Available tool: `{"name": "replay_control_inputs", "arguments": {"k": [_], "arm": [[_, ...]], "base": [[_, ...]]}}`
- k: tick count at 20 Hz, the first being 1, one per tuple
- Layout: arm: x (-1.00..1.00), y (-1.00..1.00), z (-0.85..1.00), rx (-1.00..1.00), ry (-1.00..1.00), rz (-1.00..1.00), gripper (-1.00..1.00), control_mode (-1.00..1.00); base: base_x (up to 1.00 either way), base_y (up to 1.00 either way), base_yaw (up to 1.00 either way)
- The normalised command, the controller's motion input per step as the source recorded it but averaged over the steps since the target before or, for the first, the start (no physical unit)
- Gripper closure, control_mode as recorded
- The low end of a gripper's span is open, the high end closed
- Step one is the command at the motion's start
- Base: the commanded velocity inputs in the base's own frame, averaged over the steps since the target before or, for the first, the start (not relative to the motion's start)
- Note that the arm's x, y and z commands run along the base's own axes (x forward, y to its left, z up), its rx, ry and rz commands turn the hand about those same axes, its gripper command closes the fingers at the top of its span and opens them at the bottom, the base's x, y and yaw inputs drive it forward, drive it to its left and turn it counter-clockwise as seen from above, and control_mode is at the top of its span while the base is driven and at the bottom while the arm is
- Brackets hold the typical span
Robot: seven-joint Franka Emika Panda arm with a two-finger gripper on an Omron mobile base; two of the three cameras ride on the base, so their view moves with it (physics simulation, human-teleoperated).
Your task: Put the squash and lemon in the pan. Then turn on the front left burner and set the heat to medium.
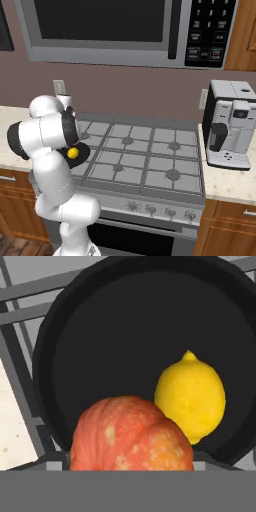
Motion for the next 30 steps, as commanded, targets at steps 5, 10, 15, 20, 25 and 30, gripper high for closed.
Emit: {"name": "replay_control_inputs", "arguments": {"k": [5,10,15,20,25,30], "arm": [[0.00,0.08,-0.40,0.00,0.03,0.10,1.00,-1.00],[0.00,0.02,-0.34,0.00,0.01,0.06,1.00,-1.00],[0.00,0.11,-0.19,-0.01,0.02,0.04,1.00,-1.00],[-0.07,0.05,-0.01,0.00,0.00,0.00,1.00,-1.00],[-0.07,0.00,0.00,0.00,0.00,0.00,-1.00,-1.00],[-0.04,0.00,0.00,0.00,0.00,0.00,-1.00,-1.00]], "base": [[0.00,0.00,0.00],[0.00,0.00,0.00],[0.00,0.00,0.00],[0.00,0.00,0.00],[0.00,0.00,0.00],[0.00,0.00,0.00]]}}
